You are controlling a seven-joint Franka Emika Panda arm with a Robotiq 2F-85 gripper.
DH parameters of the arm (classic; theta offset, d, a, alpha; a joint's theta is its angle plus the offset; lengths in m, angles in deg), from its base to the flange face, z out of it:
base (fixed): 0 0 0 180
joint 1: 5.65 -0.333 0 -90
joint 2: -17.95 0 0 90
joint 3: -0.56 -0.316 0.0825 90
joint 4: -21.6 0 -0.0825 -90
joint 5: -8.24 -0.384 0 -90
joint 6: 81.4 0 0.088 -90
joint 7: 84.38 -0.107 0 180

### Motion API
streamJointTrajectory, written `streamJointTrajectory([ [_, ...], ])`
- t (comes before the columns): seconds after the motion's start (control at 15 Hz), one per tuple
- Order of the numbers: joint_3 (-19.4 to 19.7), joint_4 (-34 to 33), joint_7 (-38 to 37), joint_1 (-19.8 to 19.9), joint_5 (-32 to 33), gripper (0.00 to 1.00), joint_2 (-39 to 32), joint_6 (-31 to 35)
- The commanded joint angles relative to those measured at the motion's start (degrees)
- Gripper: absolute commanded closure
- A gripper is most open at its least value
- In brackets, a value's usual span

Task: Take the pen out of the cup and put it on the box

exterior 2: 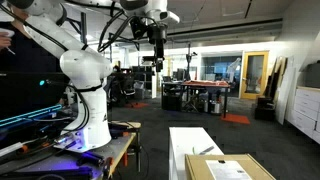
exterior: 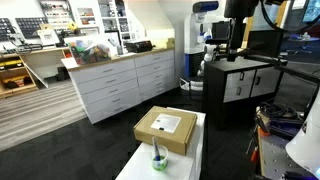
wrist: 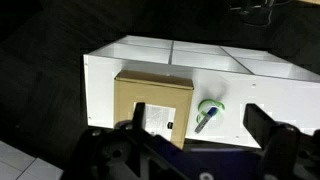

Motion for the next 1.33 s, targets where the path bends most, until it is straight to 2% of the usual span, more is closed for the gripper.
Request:
streamJointTrajectory([
  [0.0,0.4,-0.1,-0.4,-0.6,0.4,0.00,0.0,-0.2],
  [0.53,0.5,-0.6,-0.3,-0.9,0.1,0.00,-0.8,0.7],
  [0.93,-0.2,-1.5,0.0,-2.6,-0.5,0.00,-5.5,6.8],
  [1.27,-0.6,-1.8,0.4,-4.8,-1.2,0.00,-14.0,14.6],
])
